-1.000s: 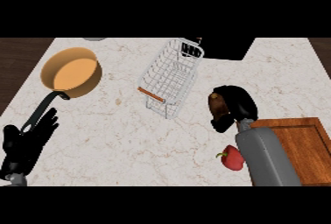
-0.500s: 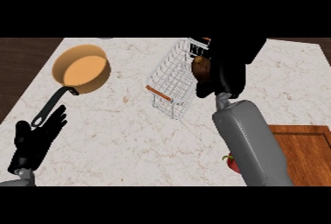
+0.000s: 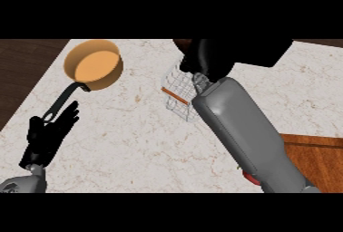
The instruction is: Pick the sweet potato from the cutting board and place it in the tiered basket
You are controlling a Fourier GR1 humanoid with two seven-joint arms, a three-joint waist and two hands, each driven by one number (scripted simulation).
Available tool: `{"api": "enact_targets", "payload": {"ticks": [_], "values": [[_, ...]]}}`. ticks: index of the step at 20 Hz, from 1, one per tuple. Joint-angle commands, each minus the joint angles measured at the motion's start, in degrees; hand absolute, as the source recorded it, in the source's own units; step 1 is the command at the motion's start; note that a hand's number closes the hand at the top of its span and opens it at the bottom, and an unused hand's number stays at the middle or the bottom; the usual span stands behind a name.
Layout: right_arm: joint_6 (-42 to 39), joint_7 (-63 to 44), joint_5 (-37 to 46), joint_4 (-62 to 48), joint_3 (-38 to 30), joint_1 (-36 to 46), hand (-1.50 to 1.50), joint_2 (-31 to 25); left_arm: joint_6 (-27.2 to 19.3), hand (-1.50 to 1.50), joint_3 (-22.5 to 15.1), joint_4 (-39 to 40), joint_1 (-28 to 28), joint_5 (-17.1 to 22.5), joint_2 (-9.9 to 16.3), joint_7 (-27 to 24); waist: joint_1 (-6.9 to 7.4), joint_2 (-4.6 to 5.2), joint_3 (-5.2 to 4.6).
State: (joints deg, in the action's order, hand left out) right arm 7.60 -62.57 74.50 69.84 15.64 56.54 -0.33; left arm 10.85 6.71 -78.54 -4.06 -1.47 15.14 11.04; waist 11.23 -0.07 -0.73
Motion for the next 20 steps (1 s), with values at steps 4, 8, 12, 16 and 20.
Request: {"api": "enact_targets", "payload": {"ticks": [4, 8, 12, 16, 20], "values": [[0.8, -17.9, 2.5, -7.5, 3.8, 11.9, 1.50, 0.3, -0.2, 0.00, -0.4, 0.3, -2.5, -0.1, -0.5, 0.6, 0.73, 1.10, 0.23], [1.1, -19.1, 3.4, -13.8, 3.6, 16.1, 1.50, 0.3, -0.7, 0.00, -0.2, 1.0, -3.1, -0.7, -0.2, 0.5, 0.01, 1.72, 0.26], [10.8, -17.0, 0.7, -13.0, -0.7, 18.9, 1.50, 0.3, -1.5, 0.00, -0.3, 2.4, -2.8, -0.4, -1.9, -0.4, -0.79, 2.16, 0.45], [14.5, -15.9, -0.2, -17.0, -1.7, 20.0, 1.50, 0.3, -2.4, 0.00, 0.3, 2.9, -3.3, -1.7, -0.7, -0.5, -1.45, 2.36, 0.44], [17.1, -15.0, -1.0, -21.0, -3.7, 22.3, 1.50, 0.3, -1.4, 0.00, 0.8, 2.3, -2.5, -0.5, -0.5, -0.4, -1.95, 1.93, 0.47]]}}
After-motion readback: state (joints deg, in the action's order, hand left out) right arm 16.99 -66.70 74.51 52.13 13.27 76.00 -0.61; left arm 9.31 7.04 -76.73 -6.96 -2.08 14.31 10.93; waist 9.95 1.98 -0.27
